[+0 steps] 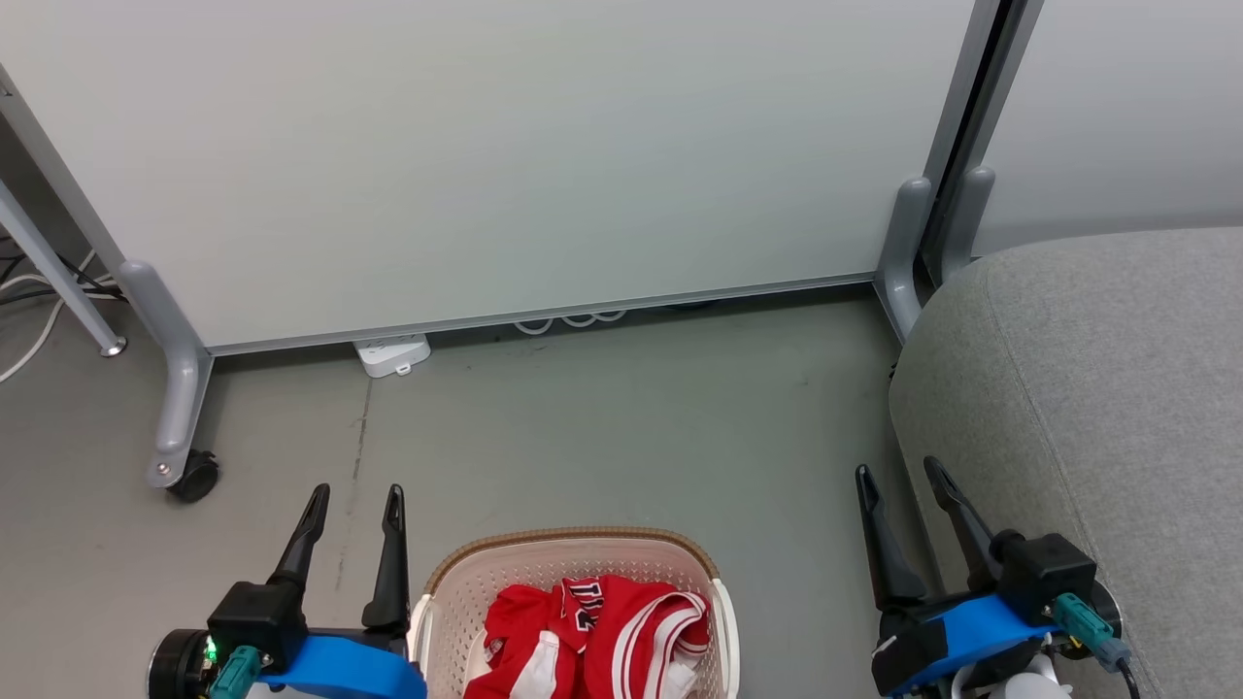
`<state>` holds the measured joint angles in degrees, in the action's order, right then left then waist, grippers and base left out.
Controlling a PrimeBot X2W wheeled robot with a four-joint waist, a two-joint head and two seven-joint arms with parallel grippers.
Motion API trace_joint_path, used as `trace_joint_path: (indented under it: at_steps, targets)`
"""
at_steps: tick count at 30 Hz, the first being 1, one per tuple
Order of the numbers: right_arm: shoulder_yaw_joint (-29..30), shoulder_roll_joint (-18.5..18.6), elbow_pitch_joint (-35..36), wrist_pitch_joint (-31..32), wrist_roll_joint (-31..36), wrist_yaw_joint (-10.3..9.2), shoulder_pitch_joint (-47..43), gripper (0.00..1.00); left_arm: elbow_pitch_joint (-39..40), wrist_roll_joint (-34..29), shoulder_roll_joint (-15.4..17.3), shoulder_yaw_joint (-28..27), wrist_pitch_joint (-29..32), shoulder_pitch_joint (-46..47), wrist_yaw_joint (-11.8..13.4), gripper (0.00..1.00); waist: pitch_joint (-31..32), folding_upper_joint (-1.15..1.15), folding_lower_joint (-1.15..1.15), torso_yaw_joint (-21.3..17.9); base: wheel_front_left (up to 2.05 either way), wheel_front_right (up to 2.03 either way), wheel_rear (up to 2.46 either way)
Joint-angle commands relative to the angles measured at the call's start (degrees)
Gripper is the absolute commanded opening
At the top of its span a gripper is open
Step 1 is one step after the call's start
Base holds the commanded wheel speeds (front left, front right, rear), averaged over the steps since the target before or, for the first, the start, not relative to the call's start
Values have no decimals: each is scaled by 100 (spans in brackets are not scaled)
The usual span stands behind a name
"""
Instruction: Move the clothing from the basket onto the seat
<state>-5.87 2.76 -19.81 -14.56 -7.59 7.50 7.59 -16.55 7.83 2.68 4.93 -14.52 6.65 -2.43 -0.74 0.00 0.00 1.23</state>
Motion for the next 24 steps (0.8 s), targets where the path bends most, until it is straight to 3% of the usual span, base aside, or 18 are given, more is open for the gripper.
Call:
trace_joint_path:
  at_steps: [1, 24]
  targets:
    - [-30, 20, -16, -43, 120, -2, 64, 100, -21, -90, 35, 11, -49, 55, -18, 100, 2, 0, 0, 4, 0, 0, 0]
    - [-46, 20, -99, -74, 94, -2, 60, 100, -305, 10, 35, 28, -73, 132, -119, 100, 5, 0, 0, 20, 0, 0, 0]
